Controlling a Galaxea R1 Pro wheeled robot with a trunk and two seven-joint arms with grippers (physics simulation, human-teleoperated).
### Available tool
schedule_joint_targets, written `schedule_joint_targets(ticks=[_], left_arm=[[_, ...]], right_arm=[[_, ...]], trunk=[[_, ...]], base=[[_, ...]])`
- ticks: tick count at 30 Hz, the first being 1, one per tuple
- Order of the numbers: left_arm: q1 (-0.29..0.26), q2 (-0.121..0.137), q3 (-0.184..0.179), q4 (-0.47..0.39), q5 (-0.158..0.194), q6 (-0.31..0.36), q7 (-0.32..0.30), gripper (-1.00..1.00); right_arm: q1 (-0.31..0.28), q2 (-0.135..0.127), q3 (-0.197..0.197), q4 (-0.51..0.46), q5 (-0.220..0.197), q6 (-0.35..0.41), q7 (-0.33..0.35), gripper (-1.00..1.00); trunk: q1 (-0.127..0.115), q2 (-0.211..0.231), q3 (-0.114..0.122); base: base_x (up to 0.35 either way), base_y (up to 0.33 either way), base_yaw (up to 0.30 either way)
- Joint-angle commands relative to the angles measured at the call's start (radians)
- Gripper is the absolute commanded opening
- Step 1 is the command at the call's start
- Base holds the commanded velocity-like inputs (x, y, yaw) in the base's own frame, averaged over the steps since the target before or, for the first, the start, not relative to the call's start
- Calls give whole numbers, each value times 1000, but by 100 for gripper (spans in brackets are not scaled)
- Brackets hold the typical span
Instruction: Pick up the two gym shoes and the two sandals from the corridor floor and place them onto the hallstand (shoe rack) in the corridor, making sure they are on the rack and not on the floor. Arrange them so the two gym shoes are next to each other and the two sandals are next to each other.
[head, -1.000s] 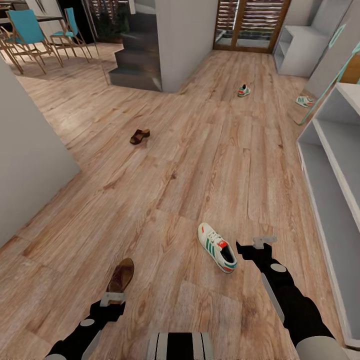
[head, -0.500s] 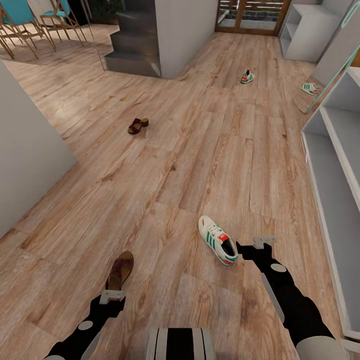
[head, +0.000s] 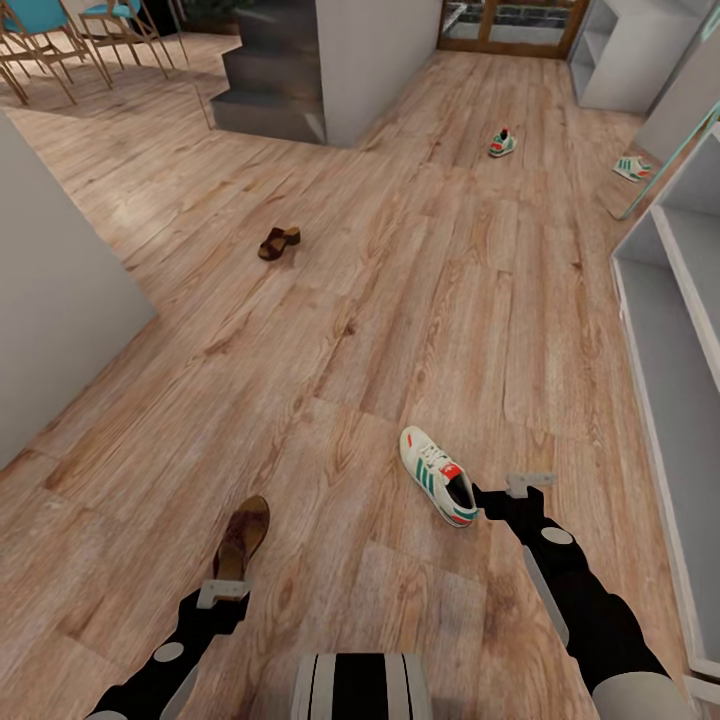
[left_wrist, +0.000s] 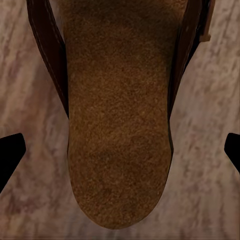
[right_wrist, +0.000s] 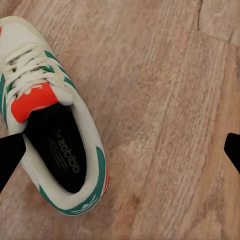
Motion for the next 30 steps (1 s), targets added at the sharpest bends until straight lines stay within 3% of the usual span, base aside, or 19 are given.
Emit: schedule_joint_targets(ticks=[1,9,30], left_arm=[[0,0,3,1,-8,-3,-2,100],[-1,-1,4,1,-8,-5,-2,100],[-1,-1,5,0,-10,-6,-2,100]], right_arm=[[0,0,0,-2,0,5,0,100],[0,-1,0,-2,0,5,0,100],[0,0,0,-2,0,5,0,100]], trunk=[[0,0,-1],[3,-2,-25],[4,-2,-36]], base=[[0,0,27],[0,0,8],[0,0,0]])
